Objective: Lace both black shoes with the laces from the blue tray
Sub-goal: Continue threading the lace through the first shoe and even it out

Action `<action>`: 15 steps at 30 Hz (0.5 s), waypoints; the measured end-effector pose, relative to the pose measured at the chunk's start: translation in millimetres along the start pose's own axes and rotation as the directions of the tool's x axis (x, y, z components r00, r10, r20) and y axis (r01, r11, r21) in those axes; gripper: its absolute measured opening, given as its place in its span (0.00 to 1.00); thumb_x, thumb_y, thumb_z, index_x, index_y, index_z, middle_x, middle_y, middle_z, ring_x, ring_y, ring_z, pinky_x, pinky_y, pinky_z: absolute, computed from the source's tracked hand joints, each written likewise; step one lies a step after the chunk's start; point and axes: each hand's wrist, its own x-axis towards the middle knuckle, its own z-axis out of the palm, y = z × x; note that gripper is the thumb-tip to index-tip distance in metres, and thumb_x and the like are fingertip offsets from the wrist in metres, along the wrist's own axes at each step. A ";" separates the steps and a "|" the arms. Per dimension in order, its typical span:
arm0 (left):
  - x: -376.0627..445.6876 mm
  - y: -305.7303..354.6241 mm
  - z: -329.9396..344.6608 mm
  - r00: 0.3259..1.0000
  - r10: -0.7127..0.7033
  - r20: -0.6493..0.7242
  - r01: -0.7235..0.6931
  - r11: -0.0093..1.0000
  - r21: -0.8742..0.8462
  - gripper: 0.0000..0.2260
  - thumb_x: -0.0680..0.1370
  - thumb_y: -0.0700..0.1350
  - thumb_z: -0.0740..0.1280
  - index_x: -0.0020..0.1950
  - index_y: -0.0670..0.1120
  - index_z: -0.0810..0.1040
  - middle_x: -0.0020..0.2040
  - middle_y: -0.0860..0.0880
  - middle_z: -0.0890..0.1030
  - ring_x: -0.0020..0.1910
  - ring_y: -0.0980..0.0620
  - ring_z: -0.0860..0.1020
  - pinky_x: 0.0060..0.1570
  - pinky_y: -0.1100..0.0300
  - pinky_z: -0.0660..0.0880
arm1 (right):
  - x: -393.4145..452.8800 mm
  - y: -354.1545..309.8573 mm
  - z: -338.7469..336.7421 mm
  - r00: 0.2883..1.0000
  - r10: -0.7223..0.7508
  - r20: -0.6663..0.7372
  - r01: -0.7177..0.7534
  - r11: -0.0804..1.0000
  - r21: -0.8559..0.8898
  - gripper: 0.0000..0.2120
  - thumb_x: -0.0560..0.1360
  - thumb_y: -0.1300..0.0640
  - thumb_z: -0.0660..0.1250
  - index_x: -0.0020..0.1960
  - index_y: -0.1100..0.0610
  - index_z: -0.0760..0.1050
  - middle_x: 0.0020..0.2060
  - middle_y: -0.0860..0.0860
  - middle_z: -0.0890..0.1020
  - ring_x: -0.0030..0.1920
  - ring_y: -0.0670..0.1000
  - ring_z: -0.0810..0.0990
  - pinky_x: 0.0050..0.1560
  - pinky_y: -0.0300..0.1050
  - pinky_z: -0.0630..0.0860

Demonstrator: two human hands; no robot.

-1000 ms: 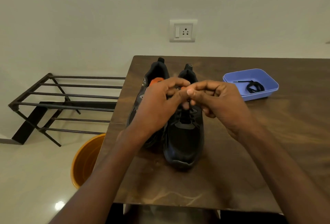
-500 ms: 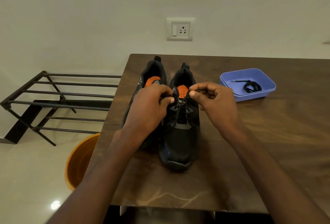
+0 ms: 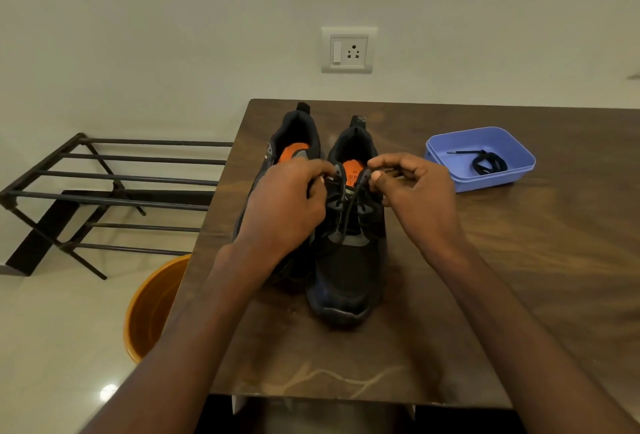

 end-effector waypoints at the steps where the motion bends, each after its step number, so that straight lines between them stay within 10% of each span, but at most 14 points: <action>1: -0.2 1.8 -0.8 0.998 0.025 -0.056 -0.020 0.997 0.077 0.13 0.84 0.46 0.64 0.68 0.51 0.79 0.60 0.52 0.80 0.59 0.55 0.77 0.59 0.55 0.78 | -0.7 -2.8 -1.0 1.000 -0.013 0.002 0.013 0.998 0.054 0.09 0.78 0.63 0.72 0.53 0.52 0.85 0.44 0.47 0.87 0.46 0.47 0.86 0.42 0.37 0.81; 3: 0.0 9.0 -4.1 0.983 0.061 -0.175 -0.040 0.992 0.121 0.13 0.85 0.51 0.63 0.67 0.51 0.79 0.64 0.52 0.78 0.65 0.52 0.73 0.62 0.54 0.71 | -3.0 -11.0 -3.5 0.998 -0.056 0.031 0.050 0.986 0.162 0.07 0.77 0.64 0.73 0.54 0.56 0.84 0.44 0.50 0.87 0.45 0.47 0.87 0.41 0.34 0.79; 8: -0.7 29.7 -10.2 0.999 -0.025 0.026 0.035 0.806 -0.591 0.11 0.86 0.45 0.63 0.62 0.43 0.82 0.47 0.49 0.86 0.43 0.57 0.84 0.40 0.68 0.77 | -7.1 -22.5 -0.8 0.985 -0.158 0.064 0.133 0.947 0.294 0.06 0.78 0.63 0.73 0.54 0.63 0.82 0.43 0.53 0.87 0.43 0.47 0.86 0.41 0.33 0.78; 15: 1.2 10.1 2.4 0.960 -0.240 0.146 0.272 0.666 -0.695 0.05 0.82 0.41 0.70 0.52 0.42 0.85 0.36 0.49 0.83 0.30 0.57 0.77 0.28 0.67 0.71 | -0.7 -1.3 12.7 0.987 -0.158 0.002 0.155 0.974 0.164 0.07 0.80 0.61 0.70 0.56 0.55 0.83 0.49 0.47 0.86 0.49 0.45 0.84 0.46 0.38 0.79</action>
